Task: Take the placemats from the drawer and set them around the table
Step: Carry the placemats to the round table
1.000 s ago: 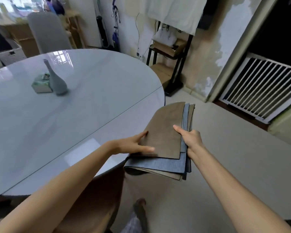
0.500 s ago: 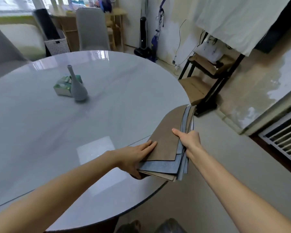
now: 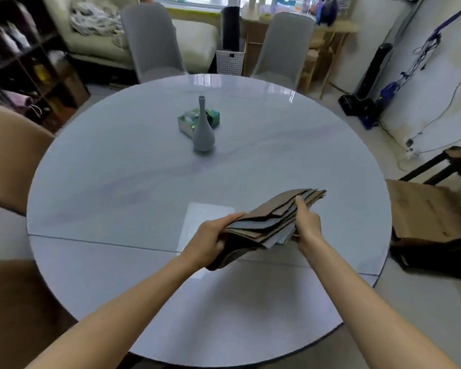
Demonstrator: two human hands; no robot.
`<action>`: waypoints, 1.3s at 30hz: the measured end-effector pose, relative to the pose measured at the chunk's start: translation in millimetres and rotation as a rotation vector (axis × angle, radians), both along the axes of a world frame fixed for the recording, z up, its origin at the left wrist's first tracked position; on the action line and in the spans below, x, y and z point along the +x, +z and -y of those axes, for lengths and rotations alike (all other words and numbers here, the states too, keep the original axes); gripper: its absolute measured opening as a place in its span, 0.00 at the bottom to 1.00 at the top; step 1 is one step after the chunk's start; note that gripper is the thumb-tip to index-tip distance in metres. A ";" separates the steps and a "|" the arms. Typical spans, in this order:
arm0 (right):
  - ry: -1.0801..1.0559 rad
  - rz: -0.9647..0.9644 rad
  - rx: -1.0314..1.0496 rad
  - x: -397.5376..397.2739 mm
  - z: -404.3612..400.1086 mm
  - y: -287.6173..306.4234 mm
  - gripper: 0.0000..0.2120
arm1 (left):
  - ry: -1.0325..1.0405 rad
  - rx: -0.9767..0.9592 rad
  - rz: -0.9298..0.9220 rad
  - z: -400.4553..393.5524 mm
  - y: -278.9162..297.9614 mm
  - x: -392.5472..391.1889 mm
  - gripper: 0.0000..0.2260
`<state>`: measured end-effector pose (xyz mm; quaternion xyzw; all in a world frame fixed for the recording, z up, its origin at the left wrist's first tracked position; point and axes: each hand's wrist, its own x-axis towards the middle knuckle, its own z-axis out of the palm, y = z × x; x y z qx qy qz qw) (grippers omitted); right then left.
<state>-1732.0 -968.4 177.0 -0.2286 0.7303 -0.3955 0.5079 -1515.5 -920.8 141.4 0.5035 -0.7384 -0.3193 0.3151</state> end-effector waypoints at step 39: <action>-0.231 -0.266 -0.245 -131.9 76.1 -57.9 0.16 | 0.677 0.549 -0.775 163.5 -17.5 -124.6 0.18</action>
